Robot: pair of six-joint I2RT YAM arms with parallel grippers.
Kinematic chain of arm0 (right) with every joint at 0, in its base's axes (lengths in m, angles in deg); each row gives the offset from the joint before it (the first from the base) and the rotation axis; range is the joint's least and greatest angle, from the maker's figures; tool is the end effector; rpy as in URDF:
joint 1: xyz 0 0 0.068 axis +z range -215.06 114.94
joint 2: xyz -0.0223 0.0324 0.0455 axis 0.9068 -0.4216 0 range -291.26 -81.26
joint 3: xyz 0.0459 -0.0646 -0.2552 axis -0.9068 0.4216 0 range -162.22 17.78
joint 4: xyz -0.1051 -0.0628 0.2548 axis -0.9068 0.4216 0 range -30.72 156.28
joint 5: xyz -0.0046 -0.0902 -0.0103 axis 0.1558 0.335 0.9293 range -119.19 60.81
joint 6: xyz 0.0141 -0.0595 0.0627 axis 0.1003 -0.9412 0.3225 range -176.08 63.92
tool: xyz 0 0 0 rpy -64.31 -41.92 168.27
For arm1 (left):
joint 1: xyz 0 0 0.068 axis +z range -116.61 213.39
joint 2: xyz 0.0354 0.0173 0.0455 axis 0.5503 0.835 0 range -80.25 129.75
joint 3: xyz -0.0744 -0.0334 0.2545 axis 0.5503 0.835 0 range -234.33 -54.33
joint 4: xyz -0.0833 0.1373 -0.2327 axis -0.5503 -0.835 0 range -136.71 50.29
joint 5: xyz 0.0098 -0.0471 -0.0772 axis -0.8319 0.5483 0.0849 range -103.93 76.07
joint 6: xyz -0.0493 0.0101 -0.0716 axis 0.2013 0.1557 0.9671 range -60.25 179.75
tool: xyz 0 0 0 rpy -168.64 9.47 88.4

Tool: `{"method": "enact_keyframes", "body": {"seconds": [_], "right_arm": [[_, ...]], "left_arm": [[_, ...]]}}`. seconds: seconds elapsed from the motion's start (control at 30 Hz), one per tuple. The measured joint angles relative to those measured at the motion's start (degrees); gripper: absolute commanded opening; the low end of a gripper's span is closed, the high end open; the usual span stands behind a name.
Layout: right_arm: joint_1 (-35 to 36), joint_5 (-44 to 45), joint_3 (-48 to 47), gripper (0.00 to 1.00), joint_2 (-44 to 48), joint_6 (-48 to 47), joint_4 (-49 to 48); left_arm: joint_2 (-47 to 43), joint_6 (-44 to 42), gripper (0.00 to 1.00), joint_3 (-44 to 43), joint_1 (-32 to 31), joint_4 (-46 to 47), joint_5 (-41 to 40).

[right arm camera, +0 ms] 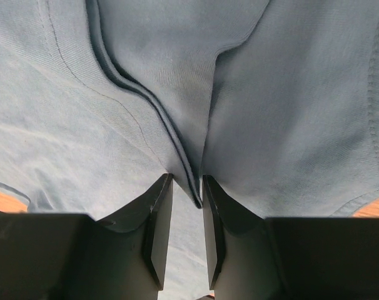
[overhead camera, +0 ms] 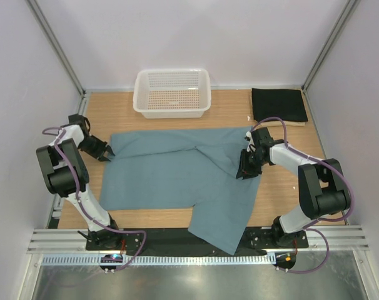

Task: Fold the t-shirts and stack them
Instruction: Fold the tshirt

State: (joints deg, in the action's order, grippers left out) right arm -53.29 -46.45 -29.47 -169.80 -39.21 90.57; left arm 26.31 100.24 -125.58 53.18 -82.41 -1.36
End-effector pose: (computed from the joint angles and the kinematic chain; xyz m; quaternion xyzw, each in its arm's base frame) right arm 0.2873 0.0834 0.0988 0.0207 0.9773 0.1807 0.1084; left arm 0.3612 0.1120 0.1088 -0.4865 0.8606 -0.1258 0.0826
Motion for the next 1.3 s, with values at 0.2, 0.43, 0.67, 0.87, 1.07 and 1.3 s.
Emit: {"method": "enact_keyframes", "body": {"seconds": [0.2,0.43,0.67,0.87,1.07,1.3], "right_arm": [[0.0,-0.1,-0.2,0.24,0.0,0.0,-0.1],[0.0,0.0,-1.5,0.01,0.2,0.7,0.3],[0.0,8.2,-10.0,0.01,6.6,0.1,5.8],[0.0,13.5,-20.6,0.01,9.3,-0.3,4.6],[0.0,18.4,-26.8,0.01,7.8,-1.9,4.2],[-0.6,20.3,-35.3,0.01,0.0,-4.7,1.7]], "left_arm": [[2.1,-0.3,0.18,-1.0,0.0,0.3,-0.2],[2.5,-0.5,0.00,-1.5,0.0,0.4,-0.2],[2.5,-0.5,0.00,-5.0,0.0,0.2,-0.4],[4.6,-0.5,0.00,-12.9,0.0,-0.8,0.5],[7.8,-0.4,0.00,-18.6,-0.1,-1.4,2.1],[13.2,-0.1,0.00,-28.4,-1.0,-2.5,4.1]]}}
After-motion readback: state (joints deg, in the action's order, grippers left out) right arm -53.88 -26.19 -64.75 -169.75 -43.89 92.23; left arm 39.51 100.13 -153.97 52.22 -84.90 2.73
